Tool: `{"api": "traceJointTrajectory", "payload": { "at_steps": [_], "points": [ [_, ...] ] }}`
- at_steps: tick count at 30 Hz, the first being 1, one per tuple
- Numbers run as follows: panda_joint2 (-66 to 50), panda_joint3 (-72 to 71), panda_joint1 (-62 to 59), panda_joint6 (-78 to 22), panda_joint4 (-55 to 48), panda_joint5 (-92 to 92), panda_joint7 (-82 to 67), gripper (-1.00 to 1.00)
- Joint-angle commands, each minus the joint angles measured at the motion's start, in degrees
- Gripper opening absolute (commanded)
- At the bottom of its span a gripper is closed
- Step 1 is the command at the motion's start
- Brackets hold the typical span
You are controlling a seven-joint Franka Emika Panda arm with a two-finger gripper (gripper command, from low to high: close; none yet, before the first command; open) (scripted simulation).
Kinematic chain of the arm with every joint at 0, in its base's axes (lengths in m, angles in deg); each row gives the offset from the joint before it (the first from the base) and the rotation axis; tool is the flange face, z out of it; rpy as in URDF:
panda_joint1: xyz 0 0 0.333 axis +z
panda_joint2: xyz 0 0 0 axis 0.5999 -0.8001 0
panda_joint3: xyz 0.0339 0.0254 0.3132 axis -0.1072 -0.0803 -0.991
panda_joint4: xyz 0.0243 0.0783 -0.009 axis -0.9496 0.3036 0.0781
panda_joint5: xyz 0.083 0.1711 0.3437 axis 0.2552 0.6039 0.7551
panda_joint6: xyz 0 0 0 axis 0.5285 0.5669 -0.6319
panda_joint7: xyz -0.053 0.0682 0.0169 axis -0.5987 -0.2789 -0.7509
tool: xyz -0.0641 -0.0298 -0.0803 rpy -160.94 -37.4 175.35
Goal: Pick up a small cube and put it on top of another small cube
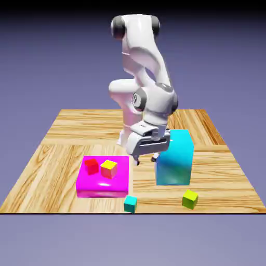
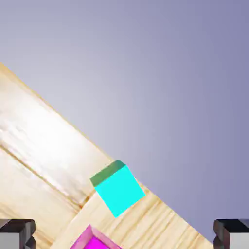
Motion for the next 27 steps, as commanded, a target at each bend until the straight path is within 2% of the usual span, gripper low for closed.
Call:
{"api": "traceJointTrajectory", "payload": {
  "at_steps": [1,13,16,17,21,27],
  "points": [
    [-2.08,-0.2,0.18,-1.93,-1.54,-1.39,-0.86,0.0],
    [-26.99,-2.57,2.79,-25.1,-19.98,-18.04,-11.17,0.0],
    [-32.55,-0.15,1.19,-18.97,-19.09,-22.18,-8.49,0.0],
    [-32.55,-0.15,1.19,-18.97,-19.09,-22.18,-8.49,-1.0],
    [-26.7,-1.74,3.1,-25.6,-19.8,-17.82,-11.38,-1.0],
    [-17.94,10.72,7.07,-28.54,-13.7,-11.65,-12.57,-1.0]
  ]
}}
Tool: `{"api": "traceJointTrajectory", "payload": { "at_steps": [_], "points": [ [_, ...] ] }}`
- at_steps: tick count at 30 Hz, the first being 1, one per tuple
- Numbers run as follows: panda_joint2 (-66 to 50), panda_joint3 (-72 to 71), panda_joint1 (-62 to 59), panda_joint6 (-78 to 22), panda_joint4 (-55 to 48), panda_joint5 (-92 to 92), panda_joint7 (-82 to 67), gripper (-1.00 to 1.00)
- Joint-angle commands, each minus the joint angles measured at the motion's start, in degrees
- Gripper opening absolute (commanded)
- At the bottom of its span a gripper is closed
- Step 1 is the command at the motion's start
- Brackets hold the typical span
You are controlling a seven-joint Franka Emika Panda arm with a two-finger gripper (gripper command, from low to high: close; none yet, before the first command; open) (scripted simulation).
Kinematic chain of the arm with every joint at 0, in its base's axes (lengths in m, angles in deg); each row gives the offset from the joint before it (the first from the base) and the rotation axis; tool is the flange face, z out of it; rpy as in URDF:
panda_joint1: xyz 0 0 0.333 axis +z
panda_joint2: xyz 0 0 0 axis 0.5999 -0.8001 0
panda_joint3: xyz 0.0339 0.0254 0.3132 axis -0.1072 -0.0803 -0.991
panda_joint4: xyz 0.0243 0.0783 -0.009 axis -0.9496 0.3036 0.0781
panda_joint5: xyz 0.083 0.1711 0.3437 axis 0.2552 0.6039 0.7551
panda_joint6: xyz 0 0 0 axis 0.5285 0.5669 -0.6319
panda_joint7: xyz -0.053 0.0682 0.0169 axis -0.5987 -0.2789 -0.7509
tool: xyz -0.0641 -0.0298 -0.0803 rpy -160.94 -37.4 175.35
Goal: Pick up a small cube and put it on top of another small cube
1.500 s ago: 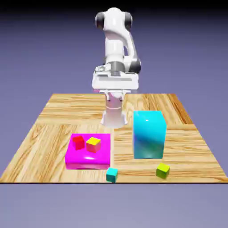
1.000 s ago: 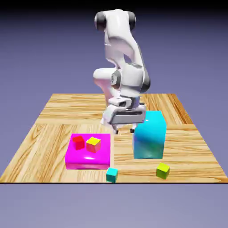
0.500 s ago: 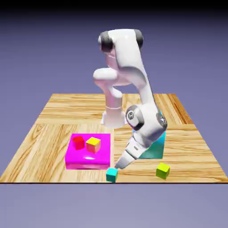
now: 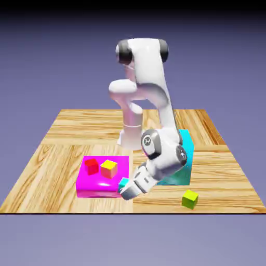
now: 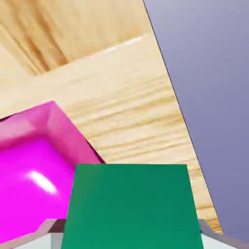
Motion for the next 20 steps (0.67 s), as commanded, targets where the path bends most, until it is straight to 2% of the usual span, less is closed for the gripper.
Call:
{"api": "traceJointTrajectory", "payload": {
  "at_steps": [1,12,16,17,20],
  "points": [
    [1.46,2.08,0.66,-0.46,1.02,0.89,-0.15,-1.0],
    [15.16,21.56,6.87,-5.06,10.56,10.54,-2.02,-1.0],
    [11.42,22.7,4.52,4.76,16.32,8.89,-0.62,-1.0],
    [11.42,22.7,4.52,4.77,16.32,8.88,-0.62,1.0],
    [13.31,22.12,5.71,-0.21,13.4,9.73,-1.33,1.0]
  ]
}}
